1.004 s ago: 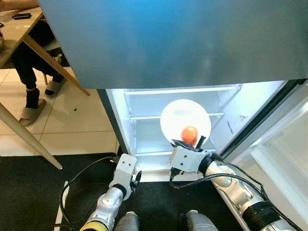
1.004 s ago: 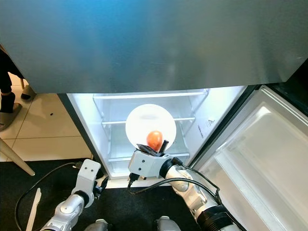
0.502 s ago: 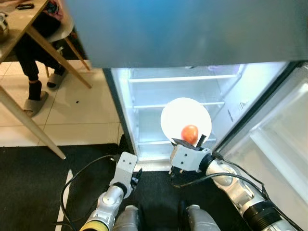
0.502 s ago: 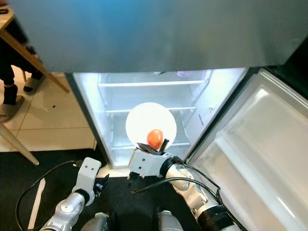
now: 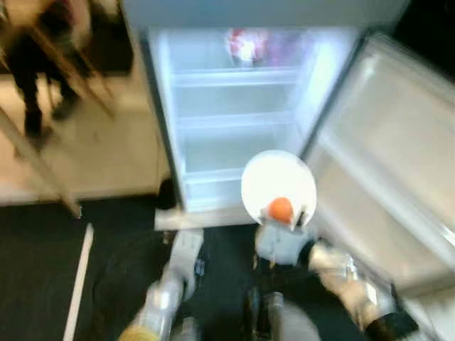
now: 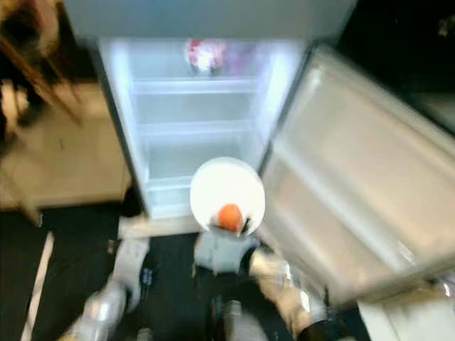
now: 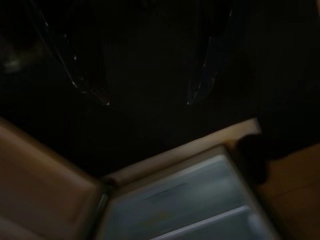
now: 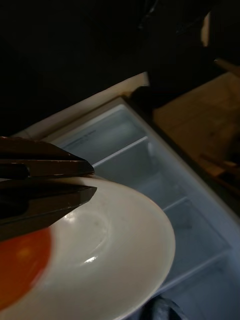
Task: Restocking fridge
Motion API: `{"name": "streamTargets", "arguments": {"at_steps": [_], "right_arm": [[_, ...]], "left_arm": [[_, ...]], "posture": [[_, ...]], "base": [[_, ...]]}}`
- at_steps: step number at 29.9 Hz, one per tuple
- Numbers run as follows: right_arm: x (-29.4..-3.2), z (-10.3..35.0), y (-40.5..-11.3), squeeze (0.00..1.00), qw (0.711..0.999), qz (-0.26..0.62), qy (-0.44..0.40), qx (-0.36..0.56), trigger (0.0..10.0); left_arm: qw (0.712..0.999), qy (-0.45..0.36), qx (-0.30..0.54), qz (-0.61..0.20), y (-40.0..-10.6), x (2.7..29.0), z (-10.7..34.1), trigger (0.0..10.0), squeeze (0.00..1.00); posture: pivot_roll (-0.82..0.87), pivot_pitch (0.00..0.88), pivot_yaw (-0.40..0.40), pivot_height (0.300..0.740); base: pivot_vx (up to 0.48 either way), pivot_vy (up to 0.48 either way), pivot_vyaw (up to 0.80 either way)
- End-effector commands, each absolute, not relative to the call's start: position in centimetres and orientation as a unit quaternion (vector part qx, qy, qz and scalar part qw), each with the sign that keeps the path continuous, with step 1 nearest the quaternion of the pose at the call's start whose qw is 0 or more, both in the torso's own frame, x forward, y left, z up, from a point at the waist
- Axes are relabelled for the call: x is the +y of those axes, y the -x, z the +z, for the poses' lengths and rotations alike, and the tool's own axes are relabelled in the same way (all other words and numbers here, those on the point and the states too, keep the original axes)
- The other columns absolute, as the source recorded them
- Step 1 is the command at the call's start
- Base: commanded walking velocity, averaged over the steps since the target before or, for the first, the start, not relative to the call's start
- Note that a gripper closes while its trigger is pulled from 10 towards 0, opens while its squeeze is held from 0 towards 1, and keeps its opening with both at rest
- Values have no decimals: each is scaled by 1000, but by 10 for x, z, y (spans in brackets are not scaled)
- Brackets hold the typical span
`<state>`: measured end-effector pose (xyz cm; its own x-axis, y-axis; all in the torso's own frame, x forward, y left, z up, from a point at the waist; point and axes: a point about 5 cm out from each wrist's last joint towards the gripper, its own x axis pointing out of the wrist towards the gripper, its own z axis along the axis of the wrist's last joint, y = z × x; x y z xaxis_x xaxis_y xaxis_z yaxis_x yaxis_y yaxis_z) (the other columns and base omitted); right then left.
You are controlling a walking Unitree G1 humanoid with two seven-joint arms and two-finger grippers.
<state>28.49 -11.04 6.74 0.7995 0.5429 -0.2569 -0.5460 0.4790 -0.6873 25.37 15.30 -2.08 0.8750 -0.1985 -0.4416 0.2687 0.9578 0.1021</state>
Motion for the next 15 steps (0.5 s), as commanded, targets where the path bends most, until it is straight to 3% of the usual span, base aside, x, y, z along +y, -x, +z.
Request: {"name": "streamTargets", "arguments": {"at_steps": [1,15], "right_arm": [[-107,75,-287,0,864,314,394,-14,10000],[-109,73,-285,0,867,309,392,-8,10000]], "left_arm": [[961,-80,239,-116,-245,156,-29,10000,0],[960,-86,243,-110,-245,160,-29,10000,0]], "posture": [[-88,175,-15,723],[-89,180,-11,723]], "base": [[0,0,0],[0,0,0]]}}
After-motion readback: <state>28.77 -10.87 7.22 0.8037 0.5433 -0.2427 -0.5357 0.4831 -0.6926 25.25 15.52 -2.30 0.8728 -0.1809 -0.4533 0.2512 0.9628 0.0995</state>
